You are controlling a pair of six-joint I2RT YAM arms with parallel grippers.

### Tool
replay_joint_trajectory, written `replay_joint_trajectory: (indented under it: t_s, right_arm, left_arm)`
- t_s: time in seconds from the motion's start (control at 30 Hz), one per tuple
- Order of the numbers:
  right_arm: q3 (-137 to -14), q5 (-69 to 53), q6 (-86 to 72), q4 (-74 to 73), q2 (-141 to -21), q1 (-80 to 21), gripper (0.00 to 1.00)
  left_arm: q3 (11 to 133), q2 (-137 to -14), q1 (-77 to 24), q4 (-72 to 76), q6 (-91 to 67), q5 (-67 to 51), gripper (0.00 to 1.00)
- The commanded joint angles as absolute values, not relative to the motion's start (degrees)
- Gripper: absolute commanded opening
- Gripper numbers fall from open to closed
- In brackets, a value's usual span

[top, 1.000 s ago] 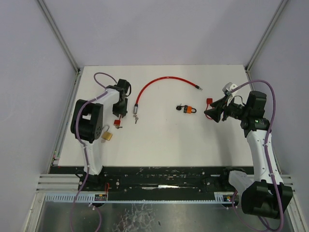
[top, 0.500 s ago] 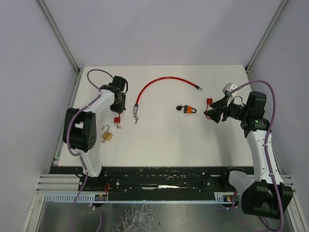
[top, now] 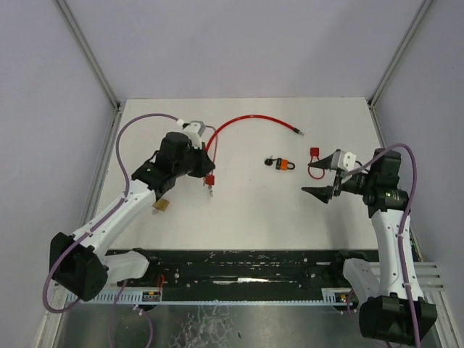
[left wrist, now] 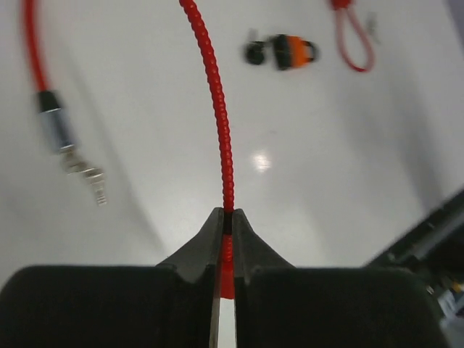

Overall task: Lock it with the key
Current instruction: Pick up the lock from the center of the board.

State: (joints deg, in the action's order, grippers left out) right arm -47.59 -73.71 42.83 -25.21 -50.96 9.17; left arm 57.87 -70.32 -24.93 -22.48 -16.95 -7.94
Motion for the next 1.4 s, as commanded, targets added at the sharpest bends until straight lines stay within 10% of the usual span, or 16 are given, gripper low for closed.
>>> replay_joint_trajectory:
  t_s: [0.0, 0.27, 0.77, 1.0, 1.37]
  right_arm:
    - [-49.76, -85.87, 78.39, -43.79, -47.94, 9.32, 0.85]
    - [-59.93, -82.18, 84.35, -45.84, -48.05, 8.33, 0.96]
    - [-63.01, -61.53, 101.35, -52.77, -54.65, 3.91, 0.92]
    - [-58.41, -52.58, 98.31, -47.42, -56.99, -2.50, 0.88]
    - [-52.71, -40.48, 96.42, -41.30, -61.61, -11.43, 0.61]
  left_arm:
    - [53.92, -66.16, -32.14, 1.16, -20.31, -19.60, 0.00]
    - [59.95, -78.29, -36.73, 14.77, -24.17, -38.83, 0.00]
    - [97.33, -109.13, -40.13, -25.23, -1.15, -54.10, 0.00]
    - [95.39, -111.27, -43.44, -28.50, 3.80, -54.96, 0.00]
    - [93.30, -111.99, -44.31, -28.56, 5.53, -55.27, 0.00]
